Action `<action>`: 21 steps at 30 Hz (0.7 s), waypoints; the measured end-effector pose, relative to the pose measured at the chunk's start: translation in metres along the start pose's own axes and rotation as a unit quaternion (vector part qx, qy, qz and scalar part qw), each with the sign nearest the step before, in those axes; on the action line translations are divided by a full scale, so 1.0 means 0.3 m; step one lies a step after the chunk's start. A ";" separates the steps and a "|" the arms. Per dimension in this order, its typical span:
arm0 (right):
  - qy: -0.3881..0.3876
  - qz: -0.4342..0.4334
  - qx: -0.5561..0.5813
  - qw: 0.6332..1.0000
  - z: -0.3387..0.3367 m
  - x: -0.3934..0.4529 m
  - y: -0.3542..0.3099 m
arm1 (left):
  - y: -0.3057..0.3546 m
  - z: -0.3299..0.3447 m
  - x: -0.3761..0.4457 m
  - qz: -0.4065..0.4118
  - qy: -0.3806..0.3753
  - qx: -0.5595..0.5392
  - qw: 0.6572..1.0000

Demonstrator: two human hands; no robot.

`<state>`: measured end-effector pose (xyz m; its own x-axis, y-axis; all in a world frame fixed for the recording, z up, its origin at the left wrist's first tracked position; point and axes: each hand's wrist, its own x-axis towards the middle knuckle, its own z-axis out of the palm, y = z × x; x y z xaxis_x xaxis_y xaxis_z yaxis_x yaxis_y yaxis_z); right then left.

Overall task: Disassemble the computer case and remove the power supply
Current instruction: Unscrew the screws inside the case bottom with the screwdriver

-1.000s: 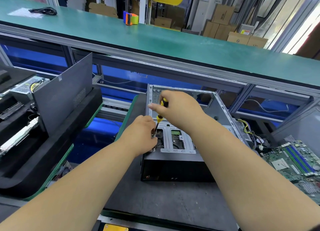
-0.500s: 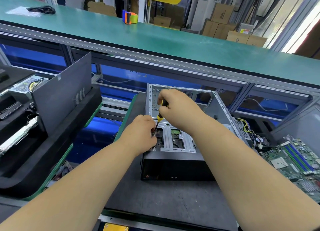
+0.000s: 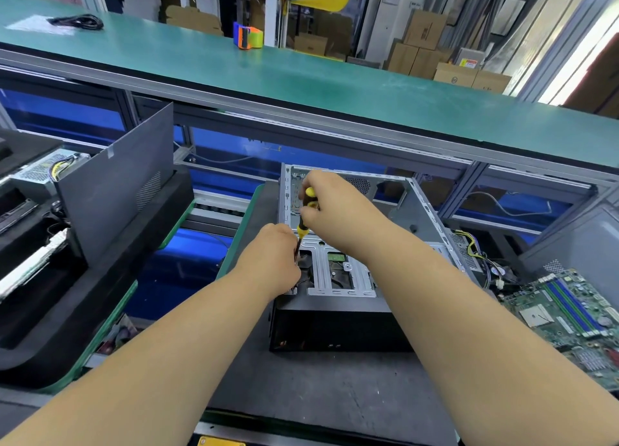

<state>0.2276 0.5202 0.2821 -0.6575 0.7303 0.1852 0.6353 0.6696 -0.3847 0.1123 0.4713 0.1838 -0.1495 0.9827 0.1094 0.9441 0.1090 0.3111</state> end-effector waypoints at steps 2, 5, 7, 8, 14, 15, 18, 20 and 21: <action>0.012 0.000 -0.029 1.000 0.012 -0.002 0.008 | 0.000 0.005 0.006 -0.013 -0.004 -0.009 1.000; 0.042 -0.018 -0.103 0.994 0.019 0.002 0.020 | -0.002 0.007 0.013 -0.026 -0.010 -0.021 0.999; 0.034 -0.007 -0.057 0.998 0.020 0.006 0.025 | -0.001 0.002 0.013 -0.024 -0.013 -0.016 0.999; 0.030 0.001 -0.027 0.999 0.019 0.011 0.027 | -0.002 0.001 0.016 -0.021 -0.011 -0.014 1.000; 0.085 -0.004 0.010 0.996 0.040 -0.013 0.041 | -0.010 0.013 0.010 -0.024 -0.002 -0.034 0.999; 0.097 -0.012 0.006 0.995 0.043 -0.017 0.044 | -0.011 0.013 0.012 -0.023 0.000 -0.037 0.999; 0.113 -0.031 0.002 0.993 0.053 -0.024 0.050 | -0.016 0.016 0.010 -0.012 0.008 -0.034 0.999; 0.113 -0.030 0.008 0.993 0.060 -0.024 0.056 | -0.019 0.020 0.009 0.002 0.019 -0.029 0.999; 0.115 -0.024 0.019 0.993 0.065 -0.025 0.058 | -0.019 0.022 0.007 0.006 0.024 -0.029 0.999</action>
<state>0.2357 0.5238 0.2564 -0.5744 0.7122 0.4037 0.5872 0.7020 -0.4029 0.1086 0.4736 0.1761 -0.1536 0.9755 0.1572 0.9272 0.0873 0.3643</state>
